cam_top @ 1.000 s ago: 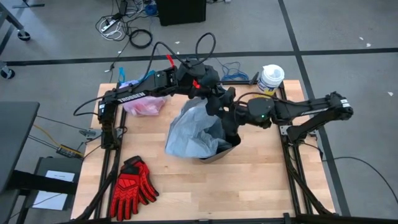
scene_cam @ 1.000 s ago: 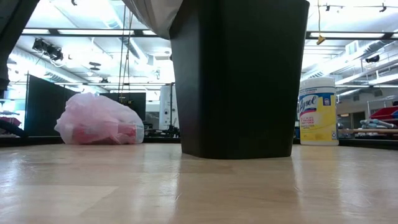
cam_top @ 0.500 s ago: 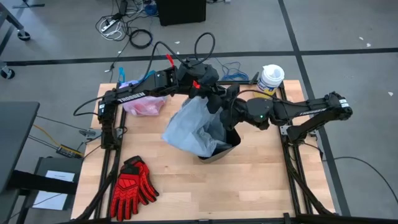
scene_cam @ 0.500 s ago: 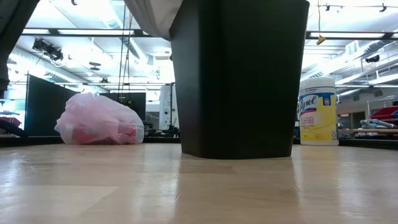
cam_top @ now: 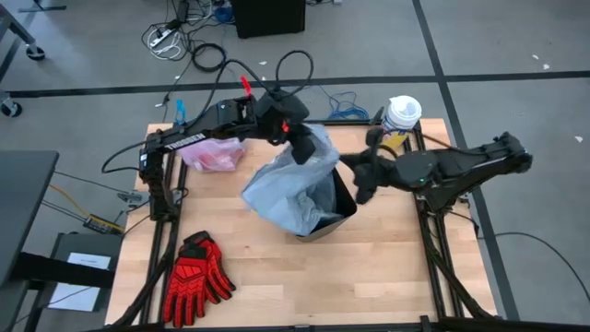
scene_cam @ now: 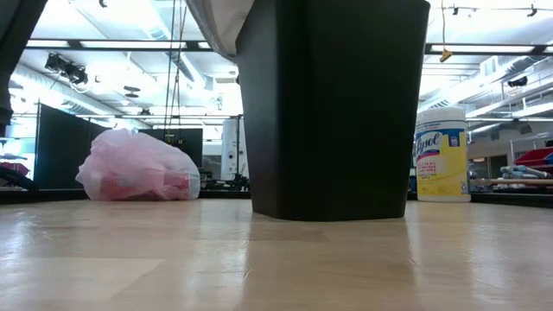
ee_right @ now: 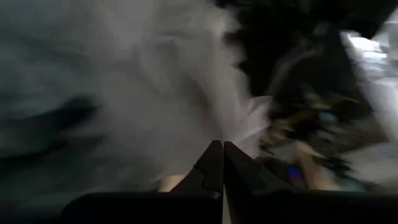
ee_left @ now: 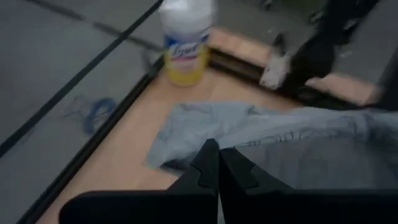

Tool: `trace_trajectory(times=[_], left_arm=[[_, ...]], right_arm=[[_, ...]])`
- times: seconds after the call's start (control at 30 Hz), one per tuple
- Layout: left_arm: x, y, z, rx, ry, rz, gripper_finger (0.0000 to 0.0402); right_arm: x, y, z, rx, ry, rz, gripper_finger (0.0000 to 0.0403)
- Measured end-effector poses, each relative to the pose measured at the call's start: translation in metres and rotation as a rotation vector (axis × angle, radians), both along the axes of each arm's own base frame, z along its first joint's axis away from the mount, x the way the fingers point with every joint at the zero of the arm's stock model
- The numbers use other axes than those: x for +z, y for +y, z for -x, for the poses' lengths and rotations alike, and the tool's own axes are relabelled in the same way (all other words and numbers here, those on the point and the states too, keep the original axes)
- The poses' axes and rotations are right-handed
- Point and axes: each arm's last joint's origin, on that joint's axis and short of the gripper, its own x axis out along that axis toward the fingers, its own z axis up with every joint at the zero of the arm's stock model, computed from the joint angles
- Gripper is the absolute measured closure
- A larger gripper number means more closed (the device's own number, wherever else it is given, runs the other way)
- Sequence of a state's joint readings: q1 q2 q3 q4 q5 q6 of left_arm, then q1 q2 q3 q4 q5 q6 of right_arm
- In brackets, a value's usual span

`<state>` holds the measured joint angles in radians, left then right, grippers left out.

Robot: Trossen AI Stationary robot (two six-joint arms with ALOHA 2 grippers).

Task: Place trash/remove bag and relplace
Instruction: Put the gray trash bag into the trash bin

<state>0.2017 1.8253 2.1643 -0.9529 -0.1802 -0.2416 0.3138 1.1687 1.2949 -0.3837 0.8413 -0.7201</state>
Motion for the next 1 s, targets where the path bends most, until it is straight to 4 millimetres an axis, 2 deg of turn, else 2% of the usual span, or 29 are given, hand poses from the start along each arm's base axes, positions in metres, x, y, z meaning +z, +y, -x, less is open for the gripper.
trace_trajectory(times=[0.2, 0.33, 0.43, 0.57, 0.67, 0.87, 1.0], left_arm=[[-0.003, -0.006, 0.019, 0.100, 0.141, -0.020, 0.0399], [-0.004, -0.012, 0.034, 0.180, 0.233, -0.033, 0.0399], [0.001, -0.018, 0.039, 0.219, 0.207, -0.032, 0.0399], [0.005, -0.028, 0.038, 0.227, 0.152, 0.001, 0.0399], [0.008, -0.038, 0.039, 0.205, 0.158, -0.055, 0.0399], [0.017, -0.070, 0.034, 0.015, 0.175, -0.255, 0.0400], [0.017, -0.076, 0.034, -0.042, 0.215, -0.323, 0.0400]], right_arm=[[-0.004, -0.003, 0.030, 0.176, 0.077, -0.213, 0.0402], [-0.007, -0.007, 0.043, 0.183, 0.122, -0.287, 0.0402], [-0.003, -0.009, 0.045, 0.150, 0.061, -0.348, 0.0402], [0.016, -0.011, 0.039, 0.155, -0.215, -0.549, 0.0401], [0.025, -0.015, 0.032, 0.156, -0.379, -0.746, 0.0393], [0.007, -0.013, -0.001, 0.119, -0.474, -0.933, 0.0364], [0.007, -0.005, -0.022, 0.207, -0.554, -1.092, 0.0312]])
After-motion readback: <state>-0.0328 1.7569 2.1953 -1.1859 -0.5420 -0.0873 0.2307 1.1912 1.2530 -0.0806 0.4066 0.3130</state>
